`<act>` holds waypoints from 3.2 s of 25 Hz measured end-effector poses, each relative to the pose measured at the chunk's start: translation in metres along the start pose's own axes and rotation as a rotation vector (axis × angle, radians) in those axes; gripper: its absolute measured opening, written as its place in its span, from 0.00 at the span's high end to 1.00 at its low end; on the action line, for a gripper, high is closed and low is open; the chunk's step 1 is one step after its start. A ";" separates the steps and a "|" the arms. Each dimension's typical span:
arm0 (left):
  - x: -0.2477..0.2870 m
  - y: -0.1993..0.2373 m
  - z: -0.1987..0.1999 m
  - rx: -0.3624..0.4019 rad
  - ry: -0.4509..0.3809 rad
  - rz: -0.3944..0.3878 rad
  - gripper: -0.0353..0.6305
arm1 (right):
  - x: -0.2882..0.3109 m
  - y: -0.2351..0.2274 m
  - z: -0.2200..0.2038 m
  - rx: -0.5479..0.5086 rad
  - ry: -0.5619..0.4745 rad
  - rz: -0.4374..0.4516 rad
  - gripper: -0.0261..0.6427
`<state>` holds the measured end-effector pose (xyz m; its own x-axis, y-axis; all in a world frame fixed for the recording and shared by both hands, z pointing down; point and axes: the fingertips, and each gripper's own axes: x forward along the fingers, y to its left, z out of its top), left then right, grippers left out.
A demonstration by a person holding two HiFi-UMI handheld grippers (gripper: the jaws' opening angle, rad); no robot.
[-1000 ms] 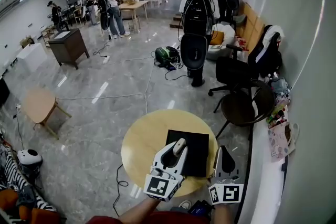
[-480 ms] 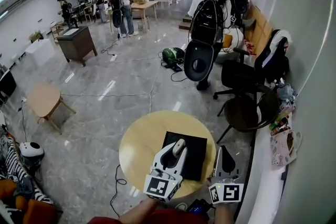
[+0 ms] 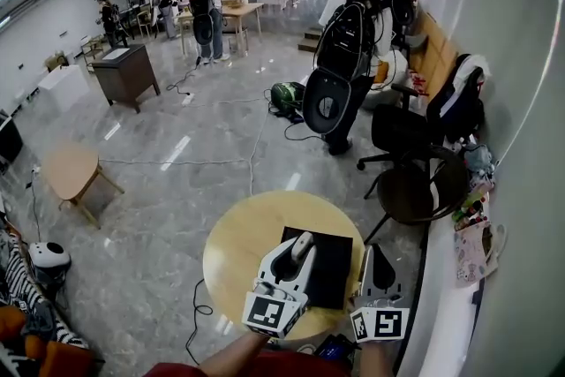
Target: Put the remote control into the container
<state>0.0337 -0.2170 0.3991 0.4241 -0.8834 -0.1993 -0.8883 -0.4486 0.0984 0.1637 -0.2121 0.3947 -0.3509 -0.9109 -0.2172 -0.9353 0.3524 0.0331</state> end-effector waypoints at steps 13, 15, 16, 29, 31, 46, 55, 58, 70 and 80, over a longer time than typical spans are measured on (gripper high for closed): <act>0.002 0.006 -0.018 0.008 0.103 -0.028 0.78 | 0.006 0.001 -0.002 -0.012 0.009 -0.019 0.93; -0.001 0.006 -0.020 0.014 0.137 -0.034 0.78 | 0.006 0.002 -0.001 -0.014 0.011 -0.021 0.93; -0.001 0.006 -0.021 0.016 0.139 -0.040 0.78 | 0.005 0.003 -0.001 -0.015 0.012 -0.022 0.93; 0.010 0.003 -0.072 0.047 0.385 -0.080 0.78 | 0.002 0.001 -0.007 -0.022 0.025 -0.033 0.93; 0.010 0.003 -0.083 0.050 0.434 -0.094 0.78 | 0.002 0.002 -0.008 -0.022 0.024 -0.033 0.93; 0.009 -0.001 -0.150 0.058 0.644 -0.146 0.78 | 0.001 -0.007 -0.016 -0.027 0.036 -0.045 0.93; 0.006 -0.005 -0.187 0.052 0.737 -0.175 0.78 | -0.002 -0.013 -0.016 -0.028 0.041 -0.060 0.93; 0.003 -0.004 -0.197 0.055 0.768 -0.176 0.78 | -0.003 -0.012 -0.016 -0.029 0.043 -0.063 0.93; -0.001 -0.004 -0.252 0.068 0.903 -0.200 0.78 | 0.000 -0.017 -0.025 -0.030 0.061 -0.067 0.93; -0.013 -0.002 -0.284 0.091 1.008 -0.230 0.78 | 0.000 -0.016 -0.024 -0.037 0.067 -0.076 0.93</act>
<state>0.0796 -0.2433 0.6781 0.4989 -0.4995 0.7082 -0.7593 -0.6459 0.0793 0.1778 -0.2234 0.4177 -0.2803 -0.9474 -0.1543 -0.9599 0.2749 0.0556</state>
